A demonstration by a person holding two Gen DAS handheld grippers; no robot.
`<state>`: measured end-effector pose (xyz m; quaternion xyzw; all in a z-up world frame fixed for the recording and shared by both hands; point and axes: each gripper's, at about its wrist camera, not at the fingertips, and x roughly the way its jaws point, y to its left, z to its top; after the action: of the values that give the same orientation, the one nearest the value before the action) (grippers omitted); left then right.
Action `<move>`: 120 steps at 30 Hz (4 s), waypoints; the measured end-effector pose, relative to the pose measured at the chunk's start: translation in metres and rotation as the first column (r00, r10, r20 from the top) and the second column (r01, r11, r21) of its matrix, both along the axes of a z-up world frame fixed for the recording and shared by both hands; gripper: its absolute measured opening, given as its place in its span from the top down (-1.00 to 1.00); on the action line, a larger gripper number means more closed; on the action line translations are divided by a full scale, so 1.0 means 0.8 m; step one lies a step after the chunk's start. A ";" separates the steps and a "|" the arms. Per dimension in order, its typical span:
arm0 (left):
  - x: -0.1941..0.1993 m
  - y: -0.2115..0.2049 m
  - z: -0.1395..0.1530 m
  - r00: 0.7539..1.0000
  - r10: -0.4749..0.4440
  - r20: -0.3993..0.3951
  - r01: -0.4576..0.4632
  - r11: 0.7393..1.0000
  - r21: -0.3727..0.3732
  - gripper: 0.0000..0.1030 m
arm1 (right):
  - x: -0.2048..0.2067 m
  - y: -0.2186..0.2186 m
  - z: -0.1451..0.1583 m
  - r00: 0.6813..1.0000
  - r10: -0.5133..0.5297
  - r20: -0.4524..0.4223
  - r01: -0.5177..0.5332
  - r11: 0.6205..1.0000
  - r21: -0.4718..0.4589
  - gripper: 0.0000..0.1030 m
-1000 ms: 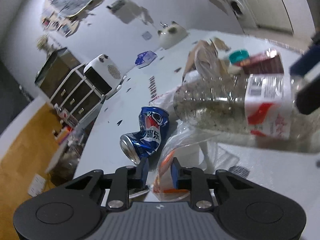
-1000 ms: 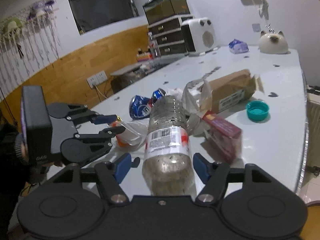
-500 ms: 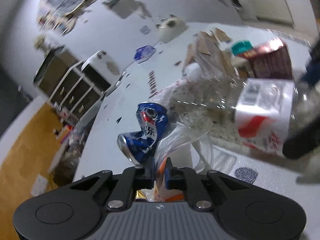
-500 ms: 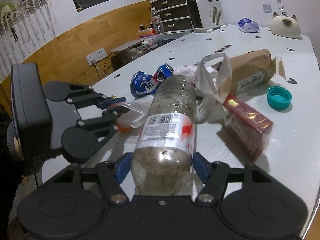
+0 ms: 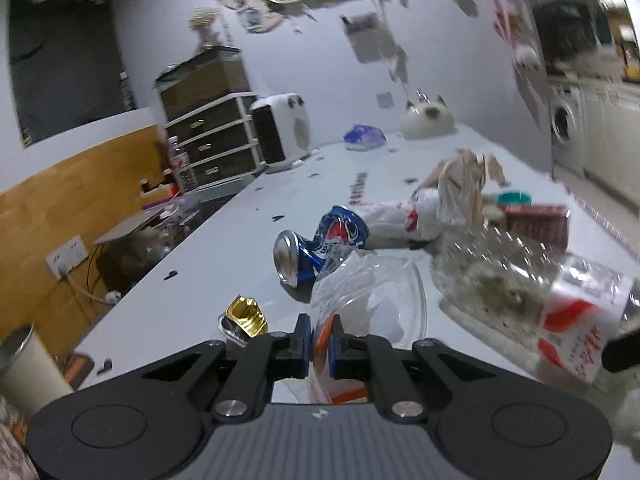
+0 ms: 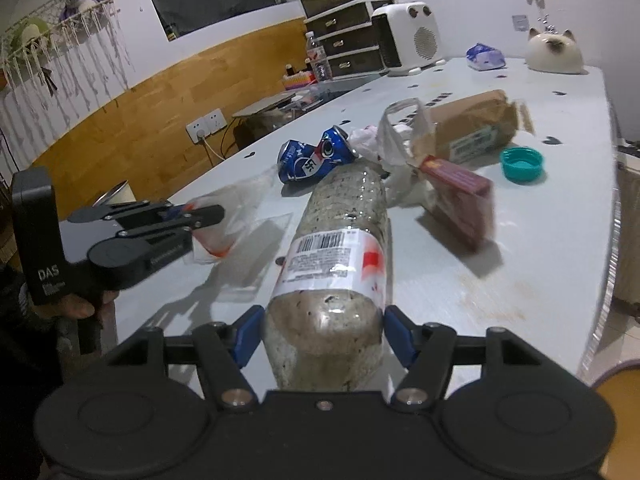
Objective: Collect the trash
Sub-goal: 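Lift the bag and bottle and carry both tools toward the yellow wastebasket, then open the left tool over the wastebasket while the right tool releases the bottle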
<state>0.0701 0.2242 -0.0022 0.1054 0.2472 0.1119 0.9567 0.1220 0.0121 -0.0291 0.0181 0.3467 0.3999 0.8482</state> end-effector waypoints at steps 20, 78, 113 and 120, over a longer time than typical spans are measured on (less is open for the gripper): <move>-0.076 -0.075 -0.002 0.992 0.031 0.121 -0.007 0.981 -0.192 0.84 | -0.042 -0.024 -0.003 0.973 -0.200 0.116 0.213 0.970 -0.116 -0.56; 0.226 -0.439 -0.119 0.820 -0.481 -0.309 0.304 0.825 -0.477 0.88 | 0.040 -0.412 -0.125 0.610 -0.737 -0.290 0.754 0.653 -0.071 -0.21; 0.314 -0.446 -0.303 0.635 -0.330 -0.698 0.020 0.911 -0.413 0.79 | 0.191 -0.394 -0.266 0.512 -0.742 -0.433 0.651 0.664 -0.369 -0.47; 0.311 -0.447 -0.308 0.624 -0.338 -0.705 0.024 0.910 -0.414 0.61 | 0.185 -0.393 -0.256 0.537 -0.740 -0.405 0.645 0.670 -0.367 -0.52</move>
<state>0.3191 -0.1334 -0.2483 -0.0125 0.6310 -0.0899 0.7705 0.2702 -0.3024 -0.2340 0.1884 0.5606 -0.0228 0.8060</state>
